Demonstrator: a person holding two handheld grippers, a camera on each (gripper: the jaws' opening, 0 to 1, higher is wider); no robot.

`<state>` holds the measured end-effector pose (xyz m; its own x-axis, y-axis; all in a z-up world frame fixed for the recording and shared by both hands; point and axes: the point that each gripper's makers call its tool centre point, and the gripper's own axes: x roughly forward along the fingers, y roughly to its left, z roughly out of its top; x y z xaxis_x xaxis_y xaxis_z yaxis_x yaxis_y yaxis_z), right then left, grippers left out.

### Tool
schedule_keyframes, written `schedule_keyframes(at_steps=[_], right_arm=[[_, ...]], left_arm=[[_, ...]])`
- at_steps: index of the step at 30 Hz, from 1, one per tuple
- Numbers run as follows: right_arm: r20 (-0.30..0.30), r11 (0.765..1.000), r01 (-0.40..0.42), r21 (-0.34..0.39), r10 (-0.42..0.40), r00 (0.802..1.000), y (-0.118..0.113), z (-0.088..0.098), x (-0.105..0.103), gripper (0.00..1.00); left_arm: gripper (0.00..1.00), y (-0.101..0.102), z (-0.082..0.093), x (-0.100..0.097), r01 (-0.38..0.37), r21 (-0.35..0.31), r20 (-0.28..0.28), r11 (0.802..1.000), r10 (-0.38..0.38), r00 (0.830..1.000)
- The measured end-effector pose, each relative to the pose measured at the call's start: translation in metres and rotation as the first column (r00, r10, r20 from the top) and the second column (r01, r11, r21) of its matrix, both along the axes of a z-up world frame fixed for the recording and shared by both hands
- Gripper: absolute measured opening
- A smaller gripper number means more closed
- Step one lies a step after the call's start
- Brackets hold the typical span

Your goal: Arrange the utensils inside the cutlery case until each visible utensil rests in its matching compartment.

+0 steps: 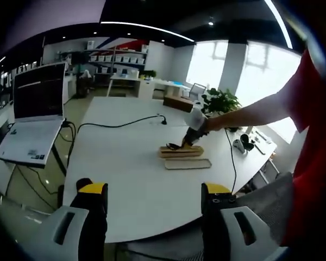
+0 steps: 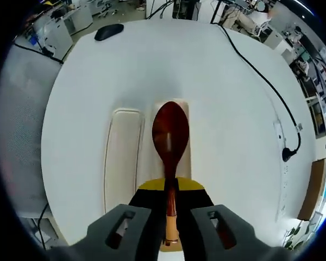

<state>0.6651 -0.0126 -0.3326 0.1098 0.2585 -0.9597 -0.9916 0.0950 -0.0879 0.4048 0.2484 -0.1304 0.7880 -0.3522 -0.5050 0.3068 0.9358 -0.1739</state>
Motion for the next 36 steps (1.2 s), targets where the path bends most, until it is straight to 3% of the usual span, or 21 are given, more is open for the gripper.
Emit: schedule_keyframes(at_steps=[9, 14, 18, 23, 36], right_arm=[[-0.023, 0.999, -0.023, -0.031, 0.022, 0.999, 0.002, -0.012, 0.0, 0.01], [-0.013, 0.999, 0.006, -0.052, -0.006, 1.0, -0.003, -0.017, 0.007, 0.02], [-0.006, 0.996, -0.031, -0.079, 0.03, 1.0, -0.007, -0.02, 0.007, 0.02], [-0.006, 0.996, -0.04, -0.074, 0.04, 0.999, -0.004, -0.022, 0.008, 0.02], [-0.028, 1.0, 0.03, -0.003, -0.03, 0.999, 0.0, -0.011, 0.007, 0.08]], left_arm=[[0.72, 0.006, -0.001, -0.002, -0.02, 0.005, -0.006, 1.0, 0.02, 1.0], [0.72, 0.007, -0.001, -0.003, -0.024, 0.006, -0.007, 1.0, 0.024, 1.0], [0.71, 0.008, -0.001, -0.002, -0.026, 0.008, -0.006, 1.0, 0.026, 1.0], [0.7, 0.007, -0.003, -0.002, -0.018, 0.015, -0.013, 1.0, 0.018, 1.0], [0.7, 0.004, 0.001, 0.002, -0.002, 0.017, 0.0, 1.0, 0.002, 1.0]])
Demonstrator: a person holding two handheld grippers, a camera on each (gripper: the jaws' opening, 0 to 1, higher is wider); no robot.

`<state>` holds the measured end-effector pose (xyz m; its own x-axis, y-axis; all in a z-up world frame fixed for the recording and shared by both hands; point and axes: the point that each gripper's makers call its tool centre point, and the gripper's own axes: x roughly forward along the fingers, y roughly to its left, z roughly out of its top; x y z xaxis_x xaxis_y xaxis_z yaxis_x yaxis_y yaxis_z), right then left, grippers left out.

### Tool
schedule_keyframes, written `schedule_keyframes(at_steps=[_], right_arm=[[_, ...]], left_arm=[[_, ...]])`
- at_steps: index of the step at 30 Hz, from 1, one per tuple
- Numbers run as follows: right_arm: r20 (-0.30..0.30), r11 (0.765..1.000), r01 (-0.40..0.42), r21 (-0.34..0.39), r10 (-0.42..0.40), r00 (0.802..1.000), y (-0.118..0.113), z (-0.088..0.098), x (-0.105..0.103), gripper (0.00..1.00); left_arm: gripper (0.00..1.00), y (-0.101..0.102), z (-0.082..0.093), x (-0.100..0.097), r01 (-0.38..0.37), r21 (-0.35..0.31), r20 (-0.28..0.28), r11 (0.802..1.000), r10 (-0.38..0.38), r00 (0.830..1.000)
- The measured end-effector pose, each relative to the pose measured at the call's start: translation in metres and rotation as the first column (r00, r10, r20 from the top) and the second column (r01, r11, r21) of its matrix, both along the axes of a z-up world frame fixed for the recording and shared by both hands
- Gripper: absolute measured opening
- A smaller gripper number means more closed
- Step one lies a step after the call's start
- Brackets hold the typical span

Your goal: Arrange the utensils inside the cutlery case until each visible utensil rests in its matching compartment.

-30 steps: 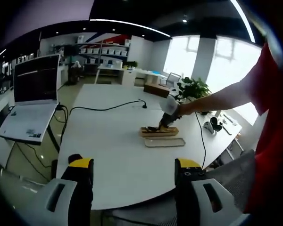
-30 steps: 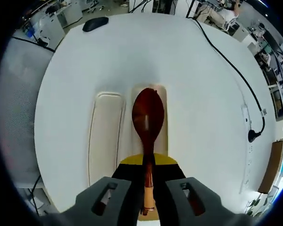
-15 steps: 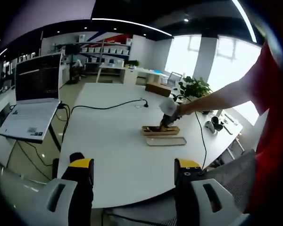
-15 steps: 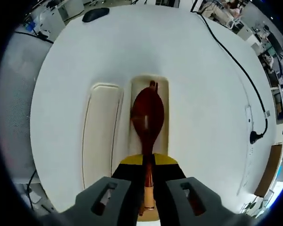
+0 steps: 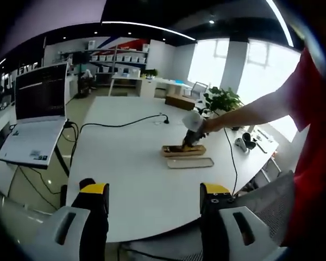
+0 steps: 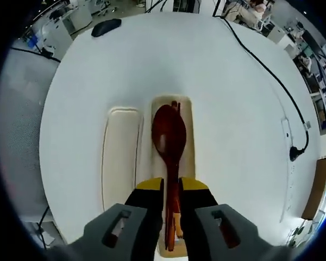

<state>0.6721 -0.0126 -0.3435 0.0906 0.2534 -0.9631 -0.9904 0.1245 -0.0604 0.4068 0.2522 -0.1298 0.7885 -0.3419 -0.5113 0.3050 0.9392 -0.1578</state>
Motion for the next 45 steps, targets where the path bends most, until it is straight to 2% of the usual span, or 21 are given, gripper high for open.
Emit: schedule_keyframes(at_steps=[7, 11, 27, 32, 36, 40, 45], right_arm=[[0.024, 1.0, 0.015, 0.02, -0.015, 1.0, -0.002, 0.012, -0.008, 0.09], [0.04, 0.999, 0.019, 0.037, -0.021, 0.999, -0.003, 0.022, -0.017, 0.13], [0.08, 0.998, 0.044, 0.054, -0.048, 0.996, -0.044, 0.061, -0.05, 0.21], [0.096, 0.995, 0.078, 0.066, -0.084, 0.992, -0.055, 0.073, -0.061, 0.21], [0.115, 0.991, 0.112, 0.079, -0.121, 0.986, -0.061, 0.08, -0.075, 0.21], [0.114, 0.986, 0.141, 0.09, -0.151, 0.982, -0.066, 0.081, -0.089, 0.23], [0.116, 0.97, 0.212, 0.121, -0.226, 0.967, -0.076, 0.079, -0.101, 0.3]], left_arm=[[0.7, -0.005, 0.004, 0.001, 0.016, -0.001, 0.014, 1.0, -0.016, 1.0], [0.7, -0.006, 0.007, 0.0, 0.026, -0.001, 0.026, 1.0, -0.026, 0.999], [0.7, -0.015, 0.021, -0.005, 0.099, 0.009, 0.069, 0.995, -0.099, 0.993], [0.7, -0.023, 0.028, -0.007, 0.134, 0.011, 0.088, 0.991, -0.134, 0.987], [0.7, -0.032, 0.027, -0.011, 0.17, 0.011, 0.089, 0.985, -0.17, 0.981], [0.7, -0.036, 0.026, -0.012, 0.199, 0.01, 0.086, 0.98, -0.199, 0.976], [0.69, -0.04, 0.026, -0.007, 0.252, 0.019, 0.096, 0.967, -0.253, 0.963]])
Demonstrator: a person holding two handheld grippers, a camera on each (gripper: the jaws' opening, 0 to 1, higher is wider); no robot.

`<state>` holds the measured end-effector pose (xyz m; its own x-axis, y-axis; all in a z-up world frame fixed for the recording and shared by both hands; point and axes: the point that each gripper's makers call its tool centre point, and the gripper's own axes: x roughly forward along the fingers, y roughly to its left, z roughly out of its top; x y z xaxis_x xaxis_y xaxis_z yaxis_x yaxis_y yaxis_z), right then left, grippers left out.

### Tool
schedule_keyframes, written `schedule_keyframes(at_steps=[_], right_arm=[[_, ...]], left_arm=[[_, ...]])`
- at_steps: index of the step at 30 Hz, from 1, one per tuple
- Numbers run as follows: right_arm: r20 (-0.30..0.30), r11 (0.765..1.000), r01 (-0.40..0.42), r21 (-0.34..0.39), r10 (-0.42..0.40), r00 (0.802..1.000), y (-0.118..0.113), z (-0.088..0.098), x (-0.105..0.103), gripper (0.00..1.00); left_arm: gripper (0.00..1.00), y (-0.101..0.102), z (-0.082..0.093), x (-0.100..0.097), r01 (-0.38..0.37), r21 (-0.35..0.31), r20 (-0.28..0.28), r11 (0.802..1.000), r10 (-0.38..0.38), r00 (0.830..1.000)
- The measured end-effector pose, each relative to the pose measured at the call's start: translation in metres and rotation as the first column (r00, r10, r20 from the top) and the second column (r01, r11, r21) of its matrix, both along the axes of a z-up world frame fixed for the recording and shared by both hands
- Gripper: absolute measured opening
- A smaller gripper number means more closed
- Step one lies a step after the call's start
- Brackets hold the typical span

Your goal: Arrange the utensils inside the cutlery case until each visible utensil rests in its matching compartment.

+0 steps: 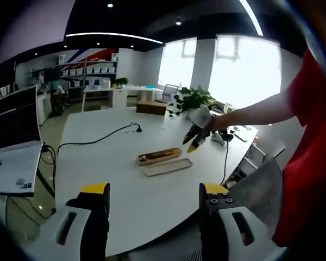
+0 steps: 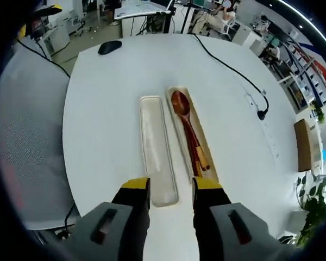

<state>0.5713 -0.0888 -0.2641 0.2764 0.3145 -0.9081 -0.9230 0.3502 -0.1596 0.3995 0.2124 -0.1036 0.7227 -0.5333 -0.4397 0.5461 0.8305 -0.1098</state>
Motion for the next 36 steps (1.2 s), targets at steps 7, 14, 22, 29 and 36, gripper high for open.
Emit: schedule_keyframes(at_steps=[7, 14, 22, 29, 36], right_arm=[[-0.005, 0.998, 0.068, 0.0, -0.068, 0.998, -0.014, -0.009, -0.025, 0.29], [-0.02, 0.977, 0.208, 0.049, -0.207, 0.978, -0.026, -0.012, -0.043, 0.3], [0.023, 0.919, 0.384, 0.091, -0.387, 0.922, -0.04, -0.014, -0.06, 0.4], [0.005, 0.874, 0.459, 0.156, -0.466, 0.885, -0.042, -0.024, -0.068, 0.43], [0.067, 0.876, 0.452, 0.167, -0.468, 0.881, -0.056, -0.027, -0.058, 0.58]], left_arm=[[0.69, -0.01, -0.005, 0.013, 0.108, 0.011, 0.0, 0.994, -0.108, 0.994], [0.69, -0.023, -0.011, 0.027, 0.203, 0.003, -0.004, 0.979, -0.203, 0.979], [0.71, -0.031, -0.023, 0.047, 0.279, 0.019, -0.005, 0.96, -0.279, 0.96], [0.71, -0.051, -0.052, 0.071, 0.349, -0.024, 0.005, 0.937, -0.349, 0.937], [0.73, -0.057, -0.055, 0.088, 0.247, 0.032, 0.022, 0.968, -0.248, 0.968]])
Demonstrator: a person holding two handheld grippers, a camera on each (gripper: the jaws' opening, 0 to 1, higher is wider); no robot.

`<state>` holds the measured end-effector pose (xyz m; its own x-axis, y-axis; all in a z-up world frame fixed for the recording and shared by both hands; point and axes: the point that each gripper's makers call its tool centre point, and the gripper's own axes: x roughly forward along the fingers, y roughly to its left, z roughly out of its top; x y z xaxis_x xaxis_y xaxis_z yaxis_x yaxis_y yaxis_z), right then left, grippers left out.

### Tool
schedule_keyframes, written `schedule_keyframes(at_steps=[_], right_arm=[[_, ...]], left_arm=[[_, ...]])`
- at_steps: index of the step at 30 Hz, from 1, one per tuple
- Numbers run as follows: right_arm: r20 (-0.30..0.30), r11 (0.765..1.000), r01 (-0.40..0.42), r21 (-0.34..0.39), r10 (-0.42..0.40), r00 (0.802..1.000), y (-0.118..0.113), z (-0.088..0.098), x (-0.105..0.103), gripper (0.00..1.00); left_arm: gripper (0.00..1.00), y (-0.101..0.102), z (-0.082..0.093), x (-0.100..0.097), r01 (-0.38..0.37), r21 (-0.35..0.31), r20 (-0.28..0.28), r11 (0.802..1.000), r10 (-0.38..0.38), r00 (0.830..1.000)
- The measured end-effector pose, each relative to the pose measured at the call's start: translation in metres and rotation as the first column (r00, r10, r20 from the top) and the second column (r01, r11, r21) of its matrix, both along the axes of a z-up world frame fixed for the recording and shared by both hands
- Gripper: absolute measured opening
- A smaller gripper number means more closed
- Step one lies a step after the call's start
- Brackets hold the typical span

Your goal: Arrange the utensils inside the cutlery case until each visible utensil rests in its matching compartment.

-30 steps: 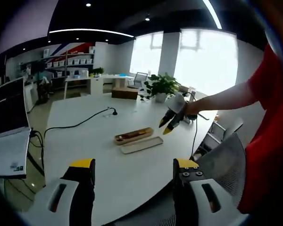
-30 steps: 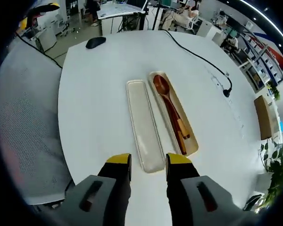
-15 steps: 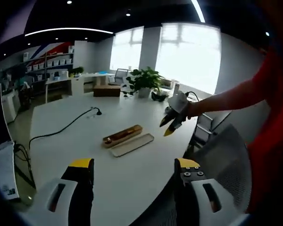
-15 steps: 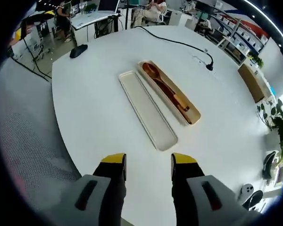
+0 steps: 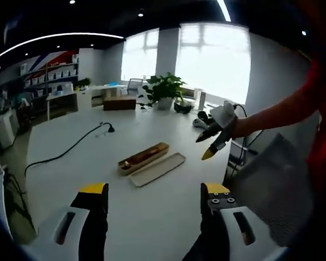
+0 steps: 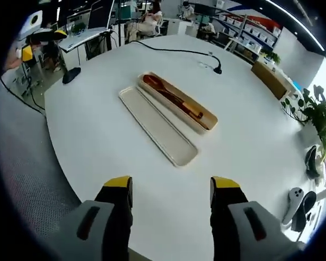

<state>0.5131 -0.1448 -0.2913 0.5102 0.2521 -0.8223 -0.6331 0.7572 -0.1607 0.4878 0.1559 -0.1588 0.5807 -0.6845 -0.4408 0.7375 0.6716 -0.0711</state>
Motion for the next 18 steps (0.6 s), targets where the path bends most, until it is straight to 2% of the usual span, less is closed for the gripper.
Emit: schedule_keyframes(at_steps=[2, 4, 5, 6, 7, 10, 12, 14, 16, 18], right_arm=[[0.023, 0.999, -0.002, 0.034, 0.001, 1.0, 0.001, 0.002, 0.005, 0.57], [0.018, 0.993, 0.038, 0.111, -0.04, 0.999, 0.005, -0.002, 0.011, 0.56], [0.015, 0.993, 0.039, 0.114, -0.041, 0.999, 0.003, -0.007, 0.013, 0.56], [0.014, 0.992, 0.044, 0.115, -0.046, 0.999, 0.002, -0.011, 0.014, 0.55], [0.016, 0.992, 0.046, 0.115, -0.049, 0.999, 0.002, -0.015, 0.015, 0.55], [0.009, 0.99, 0.073, 0.12, -0.074, 0.997, -0.001, -0.031, 0.021, 0.56], [0.002, 0.983, 0.113, 0.147, -0.114, 0.993, -0.001, -0.038, 0.025, 0.57], [0.007, 0.983, 0.11, 0.15, -0.113, 0.994, 0.001, -0.04, 0.029, 0.57], [0.018, 0.988, 0.084, 0.13, -0.087, 0.996, 0.003, -0.041, 0.034, 0.58], [0.024, 0.991, 0.069, 0.116, -0.073, 0.997, 0.002, -0.042, 0.041, 0.58]], left_arm=[[0.75, -0.007, -0.004, 0.003, -0.011, -0.024, 0.011, 1.0, 0.011, 1.0], [0.75, -0.013, -0.019, 0.009, -0.01, -0.003, 0.006, 1.0, 0.01, 1.0], [0.74, -0.014, -0.035, 0.014, -0.009, 0.051, 0.007, 0.999, 0.009, 1.0], [0.7, -0.018, -0.044, 0.019, -0.006, 0.068, 0.009, 0.998, 0.006, 1.0], [0.68, -0.025, -0.057, 0.025, 0.014, 0.084, -0.001, 0.996, -0.013, 1.0], [0.61, -0.036, -0.077, 0.043, 0.009, 0.096, -0.014, 0.995, -0.008, 1.0], [0.64, -0.042, -0.09, 0.053, -0.009, 0.079, -0.05, 0.997, 0.013, 0.999], [0.7, -0.048, -0.101, 0.064, -0.008, 0.095, -0.024, 0.995, 0.011, 1.0], [0.69, -0.048, -0.115, 0.072, -0.014, 0.147, -0.007, 0.989, 0.015, 1.0], [0.7, -0.054, -0.126, 0.076, -0.01, 0.148, -0.014, 0.989, 0.012, 1.0]])
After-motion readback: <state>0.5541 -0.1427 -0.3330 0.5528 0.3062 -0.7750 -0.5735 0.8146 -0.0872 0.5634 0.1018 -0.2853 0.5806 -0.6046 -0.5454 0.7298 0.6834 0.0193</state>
